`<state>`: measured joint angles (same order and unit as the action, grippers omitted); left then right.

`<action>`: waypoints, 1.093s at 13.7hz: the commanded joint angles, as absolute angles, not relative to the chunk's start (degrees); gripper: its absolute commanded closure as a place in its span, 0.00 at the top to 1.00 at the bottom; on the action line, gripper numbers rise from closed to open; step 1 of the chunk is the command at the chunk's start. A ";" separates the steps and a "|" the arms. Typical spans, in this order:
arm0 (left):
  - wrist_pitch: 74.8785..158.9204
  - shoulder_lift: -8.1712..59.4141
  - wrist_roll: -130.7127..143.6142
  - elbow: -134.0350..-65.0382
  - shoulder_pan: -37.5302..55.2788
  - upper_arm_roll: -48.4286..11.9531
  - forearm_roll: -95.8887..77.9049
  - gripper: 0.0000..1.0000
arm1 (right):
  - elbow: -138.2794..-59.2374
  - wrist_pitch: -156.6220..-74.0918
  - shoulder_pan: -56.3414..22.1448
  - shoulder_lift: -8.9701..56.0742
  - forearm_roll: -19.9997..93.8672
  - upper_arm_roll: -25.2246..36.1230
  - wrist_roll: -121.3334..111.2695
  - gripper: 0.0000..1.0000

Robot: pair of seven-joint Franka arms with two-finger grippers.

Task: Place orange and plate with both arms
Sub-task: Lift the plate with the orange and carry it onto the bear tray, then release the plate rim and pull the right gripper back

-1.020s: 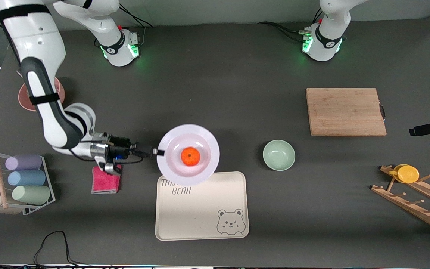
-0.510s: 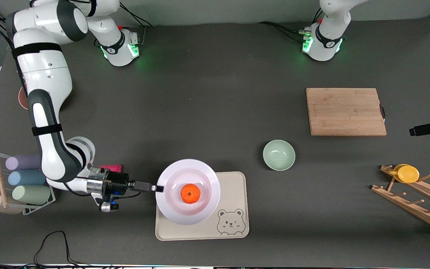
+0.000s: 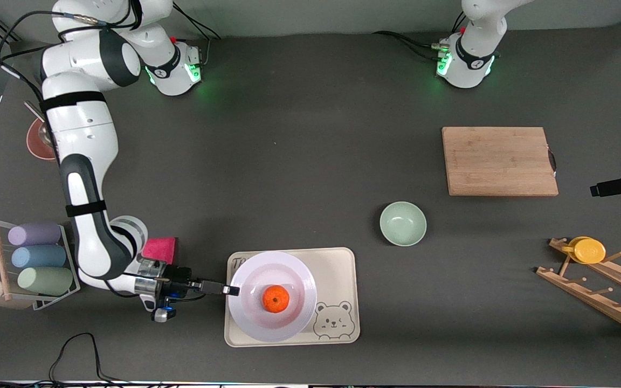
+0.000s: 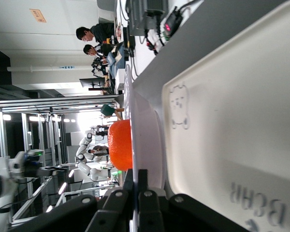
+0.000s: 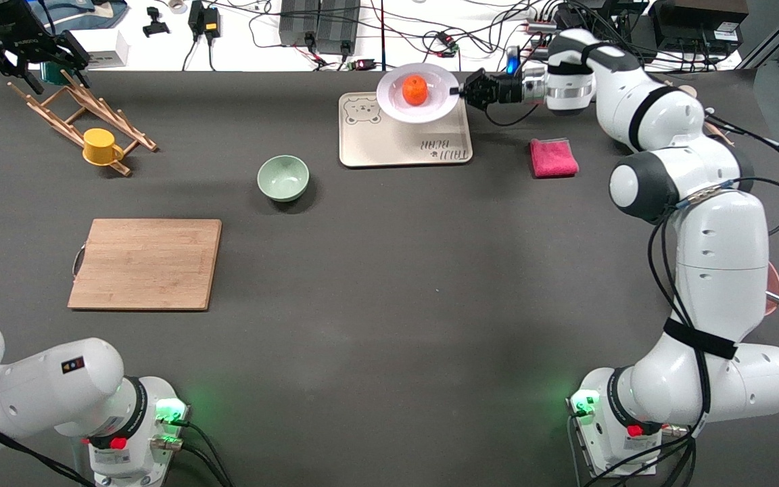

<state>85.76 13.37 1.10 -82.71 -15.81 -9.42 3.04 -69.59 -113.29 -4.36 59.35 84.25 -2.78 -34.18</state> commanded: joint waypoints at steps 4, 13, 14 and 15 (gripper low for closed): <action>86.66 -2.28 2.11 -94.22 0.35 4.13 3.16 1.00 | -66.36 -113.55 -4.57 65.12 89.30 -3.34 -41.83 0.00; 87.45 -2.20 1.93 -94.22 0.18 4.22 2.90 1.00 | -66.18 -115.31 -4.92 67.68 89.30 -3.52 -47.81 0.00; 87.45 -2.20 1.93 -94.22 0.09 4.22 2.81 1.00 | -66.27 -115.31 -4.92 67.68 89.30 -3.43 -48.33 0.00; 87.54 -2.20 1.93 -94.22 0.09 4.31 2.81 1.00 | -66.44 -115.83 -5.01 67.76 89.38 -3.51 -49.04 0.00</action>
<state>86.52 -1.53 2.04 -93.67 -0.51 3.57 3.12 -68.13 -114.95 -4.60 66.46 87.86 -3.14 -46.82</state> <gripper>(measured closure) 0.000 0.960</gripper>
